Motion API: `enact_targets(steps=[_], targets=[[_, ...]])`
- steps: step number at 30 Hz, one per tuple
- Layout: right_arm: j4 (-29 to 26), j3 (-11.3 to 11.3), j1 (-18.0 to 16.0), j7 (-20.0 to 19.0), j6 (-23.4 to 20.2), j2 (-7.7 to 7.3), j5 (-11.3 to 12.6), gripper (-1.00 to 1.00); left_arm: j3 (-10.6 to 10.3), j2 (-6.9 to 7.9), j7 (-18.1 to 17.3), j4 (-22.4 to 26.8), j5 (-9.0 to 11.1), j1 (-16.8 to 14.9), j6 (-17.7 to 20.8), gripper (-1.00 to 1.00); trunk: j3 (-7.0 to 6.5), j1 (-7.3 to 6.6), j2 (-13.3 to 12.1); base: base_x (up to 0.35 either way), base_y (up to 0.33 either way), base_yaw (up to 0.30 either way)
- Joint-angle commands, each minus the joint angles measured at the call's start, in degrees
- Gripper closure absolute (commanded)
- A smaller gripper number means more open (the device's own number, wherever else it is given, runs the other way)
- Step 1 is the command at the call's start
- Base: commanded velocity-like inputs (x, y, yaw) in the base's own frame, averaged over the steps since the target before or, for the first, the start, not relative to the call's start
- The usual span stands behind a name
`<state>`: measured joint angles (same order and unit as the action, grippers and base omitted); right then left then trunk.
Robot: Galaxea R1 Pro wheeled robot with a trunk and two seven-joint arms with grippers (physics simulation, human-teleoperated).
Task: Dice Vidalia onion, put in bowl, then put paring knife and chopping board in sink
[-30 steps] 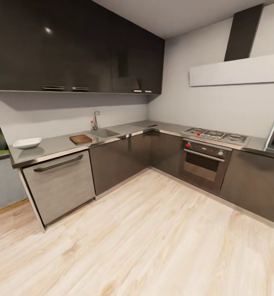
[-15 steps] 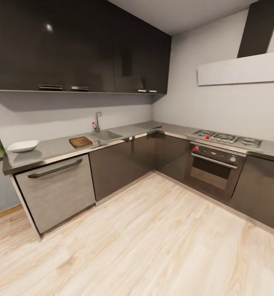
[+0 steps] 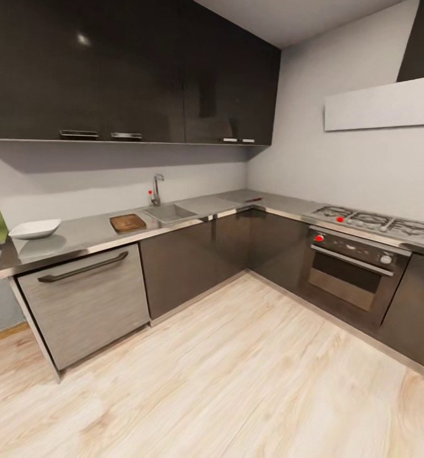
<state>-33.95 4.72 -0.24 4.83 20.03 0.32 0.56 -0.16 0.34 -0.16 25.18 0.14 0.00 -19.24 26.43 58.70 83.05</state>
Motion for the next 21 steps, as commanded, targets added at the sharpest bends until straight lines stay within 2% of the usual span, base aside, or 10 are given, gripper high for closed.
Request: enact_targets(steps=[1,21], targets=[[0.0,0.1,0.0,0.0,0.2,0.03,0.1,-1.00,0.0,0.01,0.0,0.0,0.0,0.0,-0.1,-1.00,0.05,0.03,0.0,0.261,-0.136,0.128],[0.0,0.1,0.0,0.0,0.2,0.03,0.1,-1.00,0.0,0.01,0.0,0.0,0.0,0.0,-0.1,-1.00,0.05,0.03,0.0,0.217,-0.151,0.135]])
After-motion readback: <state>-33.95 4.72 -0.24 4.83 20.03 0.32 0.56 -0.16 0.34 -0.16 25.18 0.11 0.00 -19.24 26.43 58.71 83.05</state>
